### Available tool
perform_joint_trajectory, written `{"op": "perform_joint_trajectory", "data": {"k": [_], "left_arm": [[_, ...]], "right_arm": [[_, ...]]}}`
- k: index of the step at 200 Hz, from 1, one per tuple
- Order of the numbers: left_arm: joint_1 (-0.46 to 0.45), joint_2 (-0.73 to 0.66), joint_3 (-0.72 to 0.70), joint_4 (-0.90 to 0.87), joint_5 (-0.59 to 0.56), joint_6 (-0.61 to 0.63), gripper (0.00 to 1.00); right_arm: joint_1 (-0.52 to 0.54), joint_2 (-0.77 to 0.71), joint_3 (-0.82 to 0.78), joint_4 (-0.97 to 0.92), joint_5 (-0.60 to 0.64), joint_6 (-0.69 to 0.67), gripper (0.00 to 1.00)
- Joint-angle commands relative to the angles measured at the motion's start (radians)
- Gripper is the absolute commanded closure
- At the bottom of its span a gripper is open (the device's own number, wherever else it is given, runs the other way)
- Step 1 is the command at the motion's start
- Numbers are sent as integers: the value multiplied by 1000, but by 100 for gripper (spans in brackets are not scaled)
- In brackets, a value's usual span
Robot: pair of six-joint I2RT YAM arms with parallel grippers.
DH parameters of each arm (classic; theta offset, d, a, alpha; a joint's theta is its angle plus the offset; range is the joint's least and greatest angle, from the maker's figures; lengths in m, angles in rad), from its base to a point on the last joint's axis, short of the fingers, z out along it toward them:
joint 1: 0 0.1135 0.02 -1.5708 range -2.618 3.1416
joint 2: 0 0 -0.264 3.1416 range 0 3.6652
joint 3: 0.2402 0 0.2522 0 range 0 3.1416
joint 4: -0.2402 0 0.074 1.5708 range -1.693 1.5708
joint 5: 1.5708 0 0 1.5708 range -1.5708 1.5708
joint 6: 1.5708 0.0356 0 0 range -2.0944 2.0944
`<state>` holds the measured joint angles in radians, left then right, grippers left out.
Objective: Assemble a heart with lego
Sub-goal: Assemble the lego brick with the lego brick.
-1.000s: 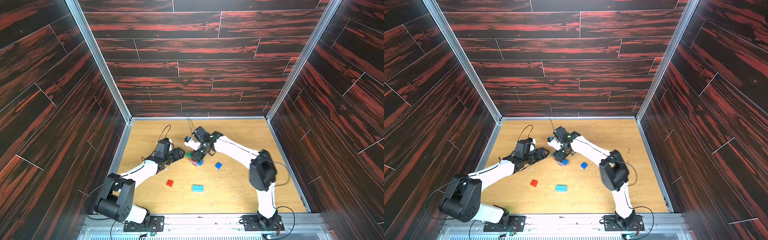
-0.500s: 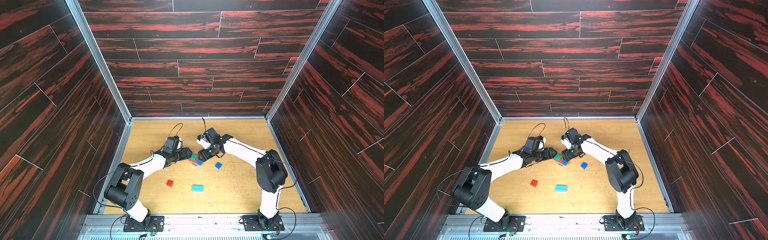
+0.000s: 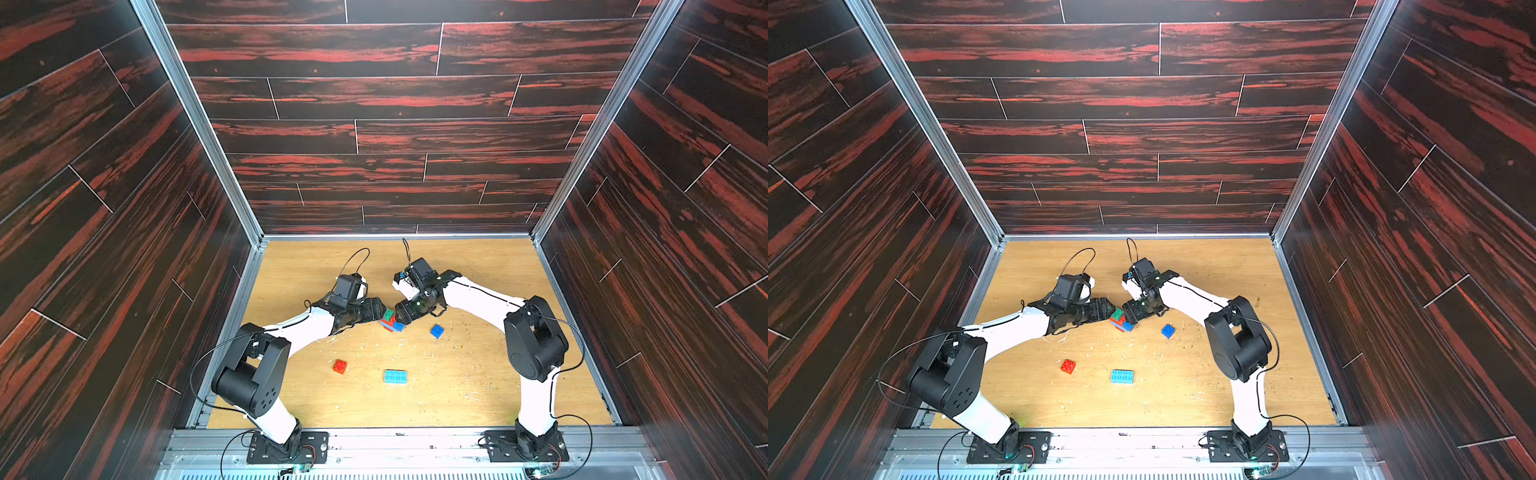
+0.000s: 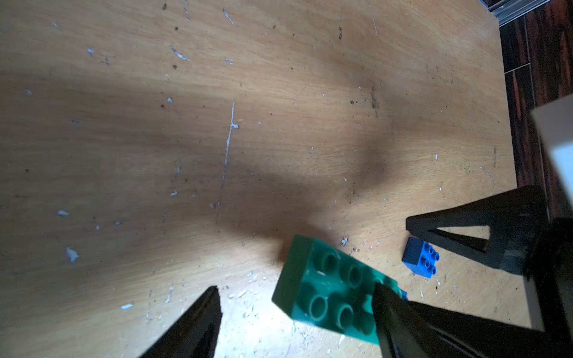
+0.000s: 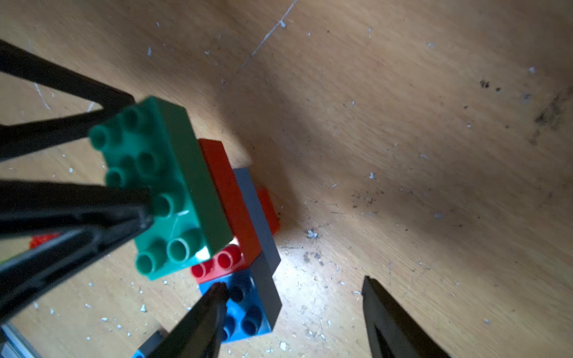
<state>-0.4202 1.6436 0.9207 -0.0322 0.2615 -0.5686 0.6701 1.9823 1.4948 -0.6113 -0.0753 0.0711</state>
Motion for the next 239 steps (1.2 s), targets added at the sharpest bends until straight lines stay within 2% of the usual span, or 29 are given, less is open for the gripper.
{"op": "perform_joint_trajectory", "data": {"k": [1,33,81,148,174,211,239], "left_arm": [[-2,19,-7,-38,-18,-7,21],[-10,-29,-78,4,-38,-31,22],[-13,-10,-96,-14,-1,-2,22],[-15,-8,-97,-182,2,6,25],[-16,-31,-195,-83,20,-65,25],[-18,59,-123,-167,21,-25,26],[-18,20,-87,-187,-12,-21,26]], "right_arm": [[3,31,11,-16,20,6,28],[3,33,8,-15,24,7,29],[3,46,15,-25,57,14,29],[3,51,-3,-30,95,7,30],[3,49,-23,-28,99,3,31],[3,51,-49,-21,103,4,32],[4,44,-55,-7,78,2,32]]}}
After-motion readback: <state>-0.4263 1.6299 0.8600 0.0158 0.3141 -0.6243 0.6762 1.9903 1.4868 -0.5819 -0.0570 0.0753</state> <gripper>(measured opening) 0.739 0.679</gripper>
